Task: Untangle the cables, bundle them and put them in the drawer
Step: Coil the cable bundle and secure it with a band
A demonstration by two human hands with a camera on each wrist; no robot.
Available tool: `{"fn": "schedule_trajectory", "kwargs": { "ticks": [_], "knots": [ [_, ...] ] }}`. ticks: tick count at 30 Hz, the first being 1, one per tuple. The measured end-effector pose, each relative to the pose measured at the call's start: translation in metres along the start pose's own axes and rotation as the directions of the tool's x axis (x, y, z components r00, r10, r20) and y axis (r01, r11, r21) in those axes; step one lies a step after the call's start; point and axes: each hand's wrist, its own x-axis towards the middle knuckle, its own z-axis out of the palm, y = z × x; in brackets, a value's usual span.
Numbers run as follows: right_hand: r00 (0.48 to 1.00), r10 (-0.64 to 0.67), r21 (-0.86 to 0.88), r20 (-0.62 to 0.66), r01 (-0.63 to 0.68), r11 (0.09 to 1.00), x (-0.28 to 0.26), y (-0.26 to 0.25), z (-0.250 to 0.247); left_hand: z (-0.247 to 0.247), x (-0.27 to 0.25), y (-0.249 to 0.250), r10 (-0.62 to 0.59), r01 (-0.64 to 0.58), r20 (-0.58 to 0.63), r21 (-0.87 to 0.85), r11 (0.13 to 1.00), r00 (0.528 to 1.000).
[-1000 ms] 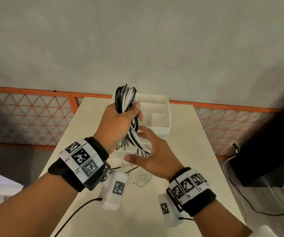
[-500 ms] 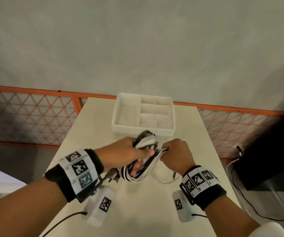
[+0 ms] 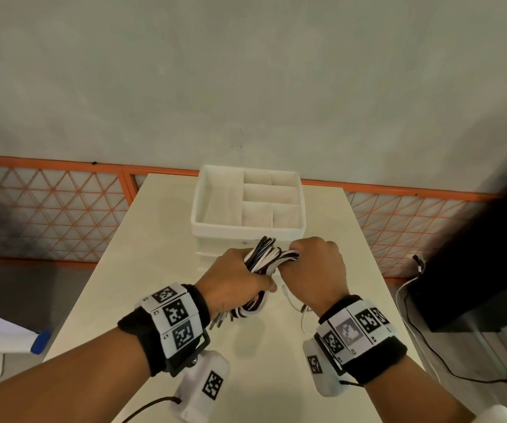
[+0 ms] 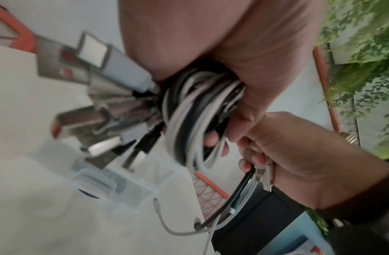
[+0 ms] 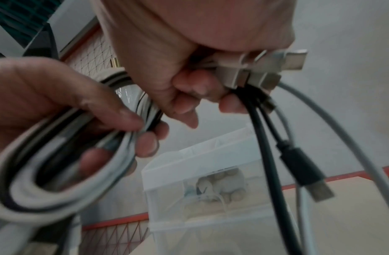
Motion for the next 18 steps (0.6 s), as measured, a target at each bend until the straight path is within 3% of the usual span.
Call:
{"fn": "schedule_trajectory", "kwargs": {
  "ticks": [3,8,10,14,18],
  "knots": [
    [0.993,-0.116,0.083,0.029,0.114,0.99,0.001,-0.001,-0.013,-0.003,0.005,-0.002,0.026,-0.028,-0.065,-0.026,0.999,0.998],
    [0.971,-0.119,0.369,0.207,0.035,0.929,0.004,0.015,-0.042,-0.026,0.009,-0.009,0.008,-0.02,-0.094,-0.126,0.992,0.996],
    [0.969,-0.152,0.467,0.196,0.044,0.883,0.005,0.021,-0.043,-0.028,0.01,-0.011,0.015,-0.04,-0.12,-0.208,0.977,0.993],
    [0.986,-0.15,0.549,-0.066,0.162,0.82,-0.004,0.016,-0.014,-0.016,0.01,-0.002,-0.056,-0.005,-0.159,-0.363,0.932,0.986],
    [0.922,-0.21,0.512,-0.326,0.359,0.78,-0.017,0.006,0.022,-0.01,0.008,0.01,-0.07,0.025,-0.118,-0.347,0.938,0.991]
  ]
}}
